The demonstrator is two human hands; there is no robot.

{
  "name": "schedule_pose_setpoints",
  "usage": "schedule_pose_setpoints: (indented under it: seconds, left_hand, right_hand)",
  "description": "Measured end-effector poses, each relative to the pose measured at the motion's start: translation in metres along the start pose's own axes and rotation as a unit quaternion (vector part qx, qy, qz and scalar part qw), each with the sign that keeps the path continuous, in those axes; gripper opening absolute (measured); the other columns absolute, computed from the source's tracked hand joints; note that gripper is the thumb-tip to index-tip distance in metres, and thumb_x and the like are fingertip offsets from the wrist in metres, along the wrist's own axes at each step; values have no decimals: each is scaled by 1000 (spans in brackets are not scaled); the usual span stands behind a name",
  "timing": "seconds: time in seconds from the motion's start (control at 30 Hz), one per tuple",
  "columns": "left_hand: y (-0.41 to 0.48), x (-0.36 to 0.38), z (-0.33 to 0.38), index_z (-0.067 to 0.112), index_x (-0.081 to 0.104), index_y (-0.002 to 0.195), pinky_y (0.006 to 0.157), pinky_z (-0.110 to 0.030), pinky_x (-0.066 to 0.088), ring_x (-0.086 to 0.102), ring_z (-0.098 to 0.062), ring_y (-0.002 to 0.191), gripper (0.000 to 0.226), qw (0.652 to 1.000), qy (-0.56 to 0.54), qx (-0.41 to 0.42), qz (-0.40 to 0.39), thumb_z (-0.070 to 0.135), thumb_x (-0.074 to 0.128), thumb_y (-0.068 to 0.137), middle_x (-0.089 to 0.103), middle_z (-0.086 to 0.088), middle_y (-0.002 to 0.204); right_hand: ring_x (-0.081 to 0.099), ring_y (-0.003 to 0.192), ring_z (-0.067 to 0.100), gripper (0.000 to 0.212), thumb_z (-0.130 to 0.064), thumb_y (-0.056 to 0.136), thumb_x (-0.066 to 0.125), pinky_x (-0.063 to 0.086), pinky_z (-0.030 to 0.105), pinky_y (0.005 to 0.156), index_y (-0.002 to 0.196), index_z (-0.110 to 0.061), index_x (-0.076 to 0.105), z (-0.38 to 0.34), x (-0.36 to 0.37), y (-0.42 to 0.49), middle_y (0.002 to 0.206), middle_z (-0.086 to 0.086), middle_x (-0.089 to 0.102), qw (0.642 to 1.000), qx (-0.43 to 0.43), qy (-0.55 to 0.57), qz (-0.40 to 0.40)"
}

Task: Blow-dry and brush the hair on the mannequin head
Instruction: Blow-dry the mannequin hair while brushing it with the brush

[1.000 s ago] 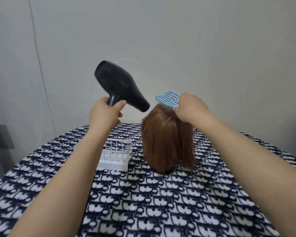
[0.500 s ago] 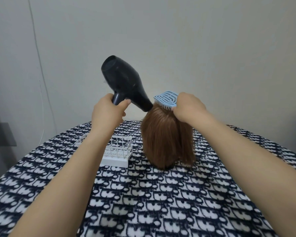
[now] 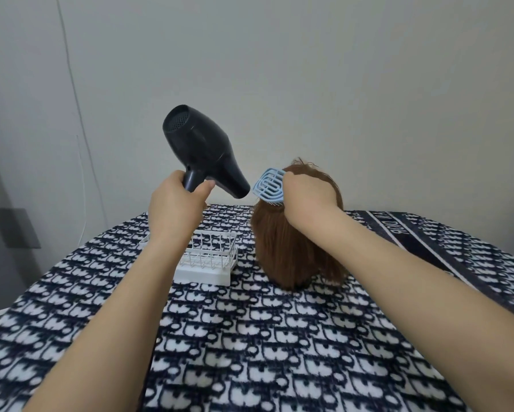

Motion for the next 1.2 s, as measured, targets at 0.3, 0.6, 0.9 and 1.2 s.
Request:
schedule_pose_setpoints:
  seconds: [0.3, 0.6, 0.9, 1.2]
  left_hand:
    - [-2, -9, -6, 21, 60, 92, 75, -53, 60, 69, -35, 73, 27, 1000, 15, 11, 22, 47, 63, 93, 70, -7, 80]
    - [-5, 3, -1, 23, 62, 92, 80, -54, 62, 72, -32, 77, 24, 998, -55, 6, 3, 46, 67, 92, 71, -5, 75]
    - [-1, 20, -10, 23, 62, 89, 39, -19, 43, 50, -7, 36, 17, 987, -144, -38, -54, 37, 69, 97, 63, -1, 68]
    - [-9, 7, -10, 22, 61, 92, 65, -42, 53, 66, -29, 67, 24, 995, 89, 42, 1, 46, 64, 94, 67, 0, 73]
  right_hand:
    - [63, 87, 25, 35, 2, 85, 56, 36, 30, 54, 117, -11, 49, -33, 26, -21, 108, 6, 58, 999, -52, -13, -5]
    - [64, 90, 25, 44, 0, 82, 62, 41, 31, 58, 123, -11, 49, -45, 82, -47, 111, 6, 56, 993, -90, -45, -65]
    - [64, 80, 21, 37, 4, 77, 63, 20, 25, 41, 109, -13, 60, -51, 124, -64, 102, 2, 58, 982, -133, -86, -106]
    - [62, 71, 23, 37, 2, 78, 60, 37, 29, 50, 111, -11, 49, -57, 144, -89, 98, 4, 56, 983, -155, -25, -90]
Point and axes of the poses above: each hand's wrist, its own y-axis towards the middle knuckle, its own x-axis out of the palm, z = x × y, the point moved 10 cm from there along y, towards the middle knuckle
